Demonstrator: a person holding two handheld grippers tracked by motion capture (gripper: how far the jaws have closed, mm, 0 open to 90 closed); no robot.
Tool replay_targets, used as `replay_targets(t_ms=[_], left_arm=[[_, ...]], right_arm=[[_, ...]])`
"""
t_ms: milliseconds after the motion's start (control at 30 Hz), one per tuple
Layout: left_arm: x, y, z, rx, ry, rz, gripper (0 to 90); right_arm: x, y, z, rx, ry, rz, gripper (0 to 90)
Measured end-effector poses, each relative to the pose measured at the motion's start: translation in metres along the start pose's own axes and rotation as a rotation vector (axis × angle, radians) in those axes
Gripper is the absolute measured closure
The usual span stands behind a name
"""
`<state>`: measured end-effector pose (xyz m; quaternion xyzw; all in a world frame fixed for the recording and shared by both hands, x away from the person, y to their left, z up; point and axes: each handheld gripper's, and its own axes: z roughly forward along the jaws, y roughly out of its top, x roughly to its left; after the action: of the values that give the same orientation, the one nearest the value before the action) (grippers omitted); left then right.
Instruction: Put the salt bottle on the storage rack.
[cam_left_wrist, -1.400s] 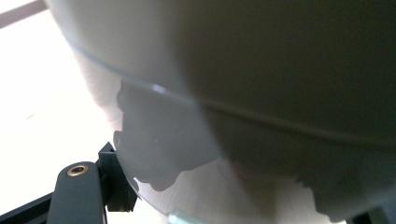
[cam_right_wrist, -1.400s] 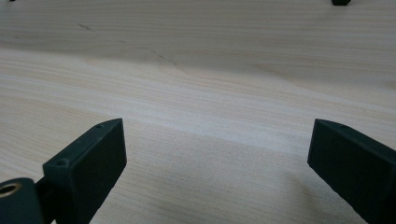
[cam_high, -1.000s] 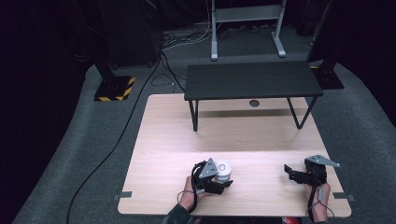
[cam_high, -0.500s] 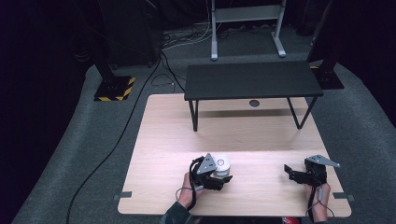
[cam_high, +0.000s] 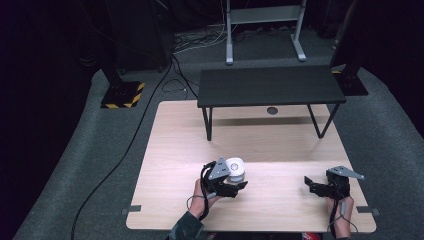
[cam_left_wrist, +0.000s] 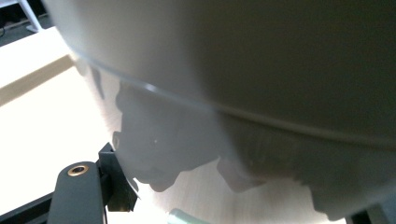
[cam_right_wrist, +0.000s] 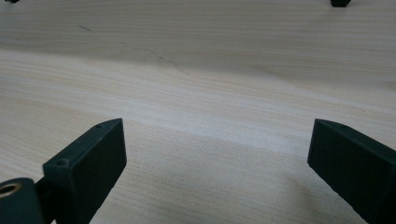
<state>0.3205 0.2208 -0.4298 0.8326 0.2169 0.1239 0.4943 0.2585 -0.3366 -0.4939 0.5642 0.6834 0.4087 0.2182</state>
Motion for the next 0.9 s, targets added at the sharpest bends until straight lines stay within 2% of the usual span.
replay_targets(t_ms=[433, 633, 900], left_arm=[[0.004, 0.021, -0.002, -0.004, 0.015, 0.009, 27.7], [0.007, 0.033, -0.001, 0.002, 0.03, -0.011, 27.7], [0.011, 0.048, 0.0, -0.005, 0.028, 0.01, 27.8]], right_arm=[[-0.001, 0.0, 0.0, 0.0, 0.003, 0.002, 3.5], [-0.001, 0.0, 0.0, 0.0, 0.005, 0.002, 3.5], [-0.001, 0.0, 0.0, -0.002, 0.007, 0.003, 3.5]])
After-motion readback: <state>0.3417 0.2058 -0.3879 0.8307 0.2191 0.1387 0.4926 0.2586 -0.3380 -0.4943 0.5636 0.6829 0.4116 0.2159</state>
